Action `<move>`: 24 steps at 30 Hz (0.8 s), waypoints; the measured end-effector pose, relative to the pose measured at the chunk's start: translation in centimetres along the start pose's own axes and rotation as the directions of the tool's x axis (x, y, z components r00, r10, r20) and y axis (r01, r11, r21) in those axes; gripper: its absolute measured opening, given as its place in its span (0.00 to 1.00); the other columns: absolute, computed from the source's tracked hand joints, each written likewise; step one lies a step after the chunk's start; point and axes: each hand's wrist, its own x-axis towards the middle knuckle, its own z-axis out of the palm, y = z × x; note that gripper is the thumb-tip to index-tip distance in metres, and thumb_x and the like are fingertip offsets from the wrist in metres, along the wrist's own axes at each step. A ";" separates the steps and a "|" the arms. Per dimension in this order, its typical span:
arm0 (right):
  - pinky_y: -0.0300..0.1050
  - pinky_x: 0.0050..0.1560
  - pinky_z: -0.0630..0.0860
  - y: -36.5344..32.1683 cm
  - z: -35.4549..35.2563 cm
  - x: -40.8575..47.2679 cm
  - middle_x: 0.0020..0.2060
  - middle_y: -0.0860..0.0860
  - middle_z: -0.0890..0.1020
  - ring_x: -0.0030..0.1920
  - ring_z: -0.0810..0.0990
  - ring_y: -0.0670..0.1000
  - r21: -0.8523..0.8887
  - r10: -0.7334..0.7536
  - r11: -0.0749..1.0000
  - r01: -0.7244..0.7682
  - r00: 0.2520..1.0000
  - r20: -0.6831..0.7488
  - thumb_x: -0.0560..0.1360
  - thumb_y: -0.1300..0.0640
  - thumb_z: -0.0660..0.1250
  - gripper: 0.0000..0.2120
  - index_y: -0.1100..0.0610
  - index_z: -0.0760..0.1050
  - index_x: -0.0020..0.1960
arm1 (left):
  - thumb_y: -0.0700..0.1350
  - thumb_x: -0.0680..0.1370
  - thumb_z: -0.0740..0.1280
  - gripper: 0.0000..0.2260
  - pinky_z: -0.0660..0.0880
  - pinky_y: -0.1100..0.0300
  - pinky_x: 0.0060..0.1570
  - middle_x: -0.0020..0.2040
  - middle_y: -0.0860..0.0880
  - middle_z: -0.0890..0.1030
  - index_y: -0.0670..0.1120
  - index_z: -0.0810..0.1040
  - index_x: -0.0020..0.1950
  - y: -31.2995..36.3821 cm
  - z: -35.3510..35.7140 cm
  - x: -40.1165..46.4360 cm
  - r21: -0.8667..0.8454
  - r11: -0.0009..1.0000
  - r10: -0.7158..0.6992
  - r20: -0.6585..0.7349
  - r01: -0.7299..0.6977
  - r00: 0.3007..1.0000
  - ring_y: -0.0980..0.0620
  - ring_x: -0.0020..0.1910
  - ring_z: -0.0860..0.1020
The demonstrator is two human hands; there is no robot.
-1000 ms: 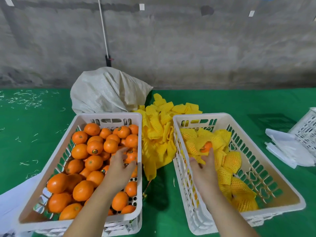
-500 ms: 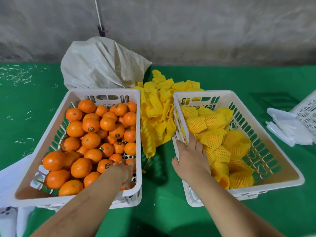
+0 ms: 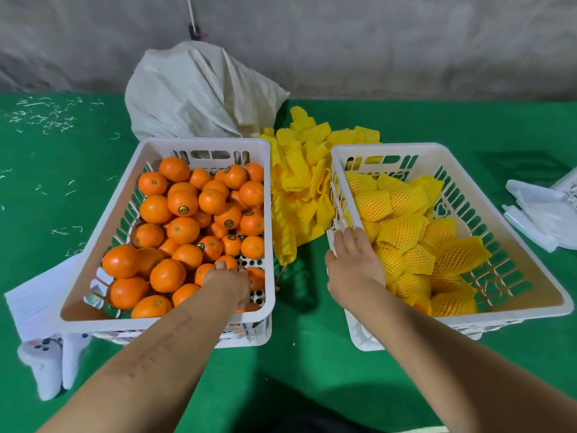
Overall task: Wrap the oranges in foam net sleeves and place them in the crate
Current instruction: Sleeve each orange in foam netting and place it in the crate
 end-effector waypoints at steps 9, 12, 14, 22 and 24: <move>0.64 0.79 0.43 -5.7 0.4 3.1 0.80 0.60 0.33 0.80 0.37 0.66 0.426 -0.269 0.897 0.118 0.910 0.315 0.80 0.40 0.64 0.36 0.45 0.54 0.83 | 0.52 0.83 0.69 0.32 0.62 0.47 0.75 0.80 0.46 0.63 0.52 0.59 0.84 -0.2 -0.5 -1.2 -0.014 1.000 -0.018 -0.037 0.017 0.999 0.40 0.79 0.60; 0.62 0.80 0.43 -5.8 0.4 4.8 0.79 0.61 0.30 0.81 0.35 0.65 0.429 -0.244 0.900 0.077 0.904 0.351 0.82 0.42 0.63 0.36 0.44 0.50 0.84 | 0.52 0.81 0.72 0.39 0.60 0.44 0.78 0.82 0.43 0.59 0.49 0.53 0.85 0.0 -0.7 -0.6 -0.063 0.998 -0.023 -0.053 0.019 0.998 0.38 0.81 0.58; 0.62 0.80 0.43 -5.7 0.5 5.6 0.79 0.61 0.29 0.81 0.35 0.65 0.427 -0.247 0.902 0.063 0.887 0.390 0.82 0.43 0.62 0.36 0.42 0.47 0.84 | 0.50 0.80 0.74 0.41 0.60 0.44 0.78 0.82 0.41 0.58 0.47 0.53 0.85 0.0 -0.9 -0.4 -0.087 0.996 -0.029 -0.042 0.026 0.999 0.37 0.81 0.57; 0.61 0.77 0.59 -6.3 1.3 8.4 0.82 0.52 0.53 0.79 0.55 0.62 0.683 -0.192 0.731 -0.001 0.959 0.207 0.82 0.52 0.63 0.36 0.46 0.47 0.83 | 0.54 0.78 0.74 0.33 0.70 0.43 0.70 0.74 0.43 0.71 0.48 0.62 0.76 -0.1 -1.0 -0.8 -0.332 0.936 0.019 -0.277 -0.115 0.961 0.36 0.73 0.67; 0.62 0.77 0.58 -6.5 1.7 8.9 0.82 0.51 0.51 0.79 0.52 0.62 0.689 -0.194 0.724 0.032 0.968 0.159 0.82 0.52 0.62 0.33 0.44 0.51 0.82 | 0.55 0.78 0.74 0.32 0.73 0.44 0.67 0.70 0.45 0.73 0.48 0.62 0.74 -0.3 -0.9 -0.7 -0.435 0.886 0.011 -0.330 -0.163 0.944 0.37 0.70 0.70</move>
